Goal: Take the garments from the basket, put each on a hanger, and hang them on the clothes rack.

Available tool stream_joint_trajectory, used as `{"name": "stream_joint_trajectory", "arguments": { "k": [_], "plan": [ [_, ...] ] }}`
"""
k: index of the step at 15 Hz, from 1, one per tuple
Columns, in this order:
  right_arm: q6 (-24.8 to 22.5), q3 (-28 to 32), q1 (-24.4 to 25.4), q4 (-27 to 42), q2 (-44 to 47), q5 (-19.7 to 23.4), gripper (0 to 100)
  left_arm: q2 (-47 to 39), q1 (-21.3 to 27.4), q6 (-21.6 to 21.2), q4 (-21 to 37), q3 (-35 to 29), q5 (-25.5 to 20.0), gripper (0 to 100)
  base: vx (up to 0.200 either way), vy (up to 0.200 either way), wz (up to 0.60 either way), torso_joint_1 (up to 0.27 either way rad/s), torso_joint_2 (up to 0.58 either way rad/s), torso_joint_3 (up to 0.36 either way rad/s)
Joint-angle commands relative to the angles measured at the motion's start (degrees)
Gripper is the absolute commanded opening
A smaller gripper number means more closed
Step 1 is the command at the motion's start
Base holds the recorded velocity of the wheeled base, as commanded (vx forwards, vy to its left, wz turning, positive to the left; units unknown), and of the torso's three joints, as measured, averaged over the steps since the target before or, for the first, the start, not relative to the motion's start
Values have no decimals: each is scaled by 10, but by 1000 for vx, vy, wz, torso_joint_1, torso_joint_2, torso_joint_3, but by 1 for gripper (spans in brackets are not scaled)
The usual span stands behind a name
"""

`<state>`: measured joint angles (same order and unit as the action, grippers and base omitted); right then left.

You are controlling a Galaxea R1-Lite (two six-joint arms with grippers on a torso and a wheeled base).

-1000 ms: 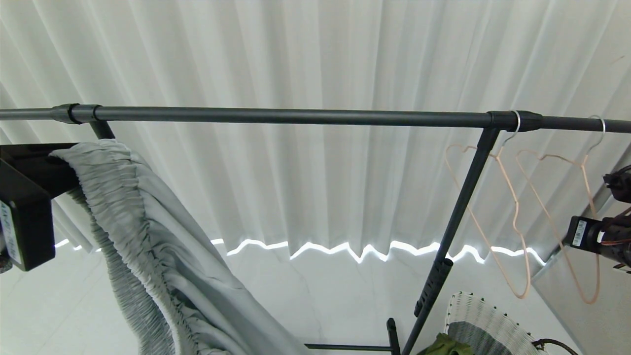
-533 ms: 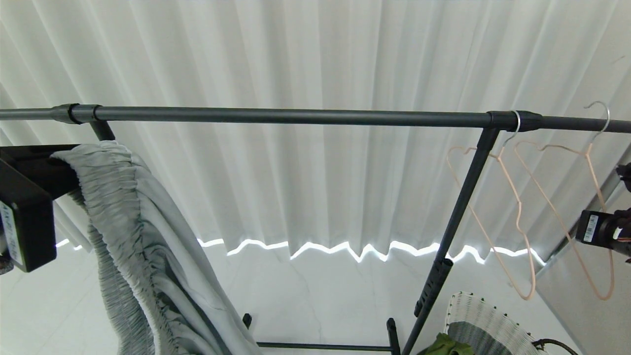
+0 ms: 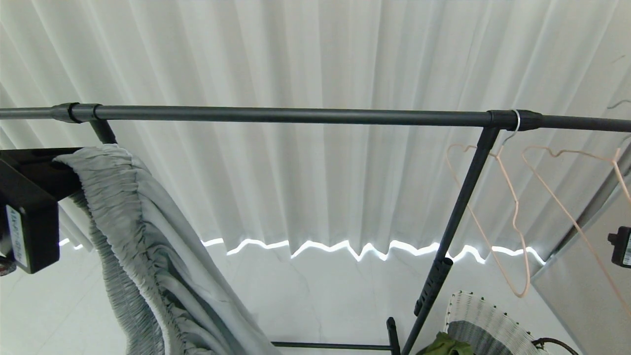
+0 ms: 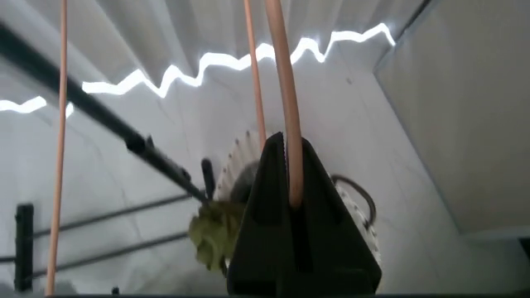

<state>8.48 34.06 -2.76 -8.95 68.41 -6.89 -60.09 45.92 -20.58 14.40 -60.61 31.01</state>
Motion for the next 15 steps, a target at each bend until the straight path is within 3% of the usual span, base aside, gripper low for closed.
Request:
{"name": "stream_joint_trajectory", "arguments": {
  "k": [1, 10, 15],
  "plan": [
    [-14, -4, 1, 46, -76, 0, 0, 1, -5, -1, 0, 0, 0, 0, -200, 0, 0, 22, 2, 2],
    [-46, -58, 30, 125, -197, 0, 0, 29, -20, -3, 0, 32, 0, 0, -200, 0, 0, -2, 1, 3],
    [-48, -55, 32, 125, -207, 0, 0, 44, -21, -13, -2, 37, 1, 0, 0, 0, 0, 0, 0, 0]
  ]
}}
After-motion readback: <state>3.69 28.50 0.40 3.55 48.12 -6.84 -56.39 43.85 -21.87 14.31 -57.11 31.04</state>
